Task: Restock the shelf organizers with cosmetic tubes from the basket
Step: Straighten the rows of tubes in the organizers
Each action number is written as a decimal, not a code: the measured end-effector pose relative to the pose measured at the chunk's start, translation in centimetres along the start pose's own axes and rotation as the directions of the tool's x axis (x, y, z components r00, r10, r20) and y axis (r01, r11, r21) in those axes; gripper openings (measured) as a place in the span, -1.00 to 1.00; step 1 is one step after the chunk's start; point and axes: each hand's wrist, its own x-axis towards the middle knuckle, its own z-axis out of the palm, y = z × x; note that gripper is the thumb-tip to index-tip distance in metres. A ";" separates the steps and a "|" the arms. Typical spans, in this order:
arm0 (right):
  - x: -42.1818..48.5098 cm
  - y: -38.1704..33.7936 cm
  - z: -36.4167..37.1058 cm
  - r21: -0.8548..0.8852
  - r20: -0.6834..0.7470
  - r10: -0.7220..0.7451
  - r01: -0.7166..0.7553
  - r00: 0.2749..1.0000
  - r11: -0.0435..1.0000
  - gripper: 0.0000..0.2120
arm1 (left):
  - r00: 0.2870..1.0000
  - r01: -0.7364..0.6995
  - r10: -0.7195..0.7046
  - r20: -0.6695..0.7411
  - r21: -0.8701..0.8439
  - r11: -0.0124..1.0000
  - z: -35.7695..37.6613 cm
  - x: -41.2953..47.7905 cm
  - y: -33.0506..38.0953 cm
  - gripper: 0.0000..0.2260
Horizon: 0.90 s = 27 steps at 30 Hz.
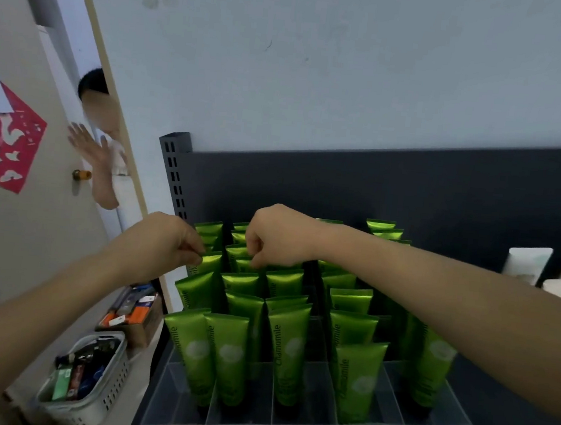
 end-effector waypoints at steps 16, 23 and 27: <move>0.2 -0.4 0.6 0.078 -0.037 0.018 -0.015 0.999 0.997 -0.82 | 0.996 0.075 -0.075 0.046 0.000 0.997 -0.4 -0.2 0.7 -0.89; -0.7 -0.5 -0.7 0.167 -0.109 0.051 -0.033 0.993 0.985 -0.78 | 0.995 0.083 -0.086 -0.059 -0.049 0.995 -1.1 -1.5 0.7 -0.83; -1.6 -0.7 -1.9 0.180 -0.157 0.027 0.002 0.987 0.984 -0.84 | 0.990 0.075 -0.088 -0.106 -0.122 0.990 -1.7 -3.0 1.9 -0.86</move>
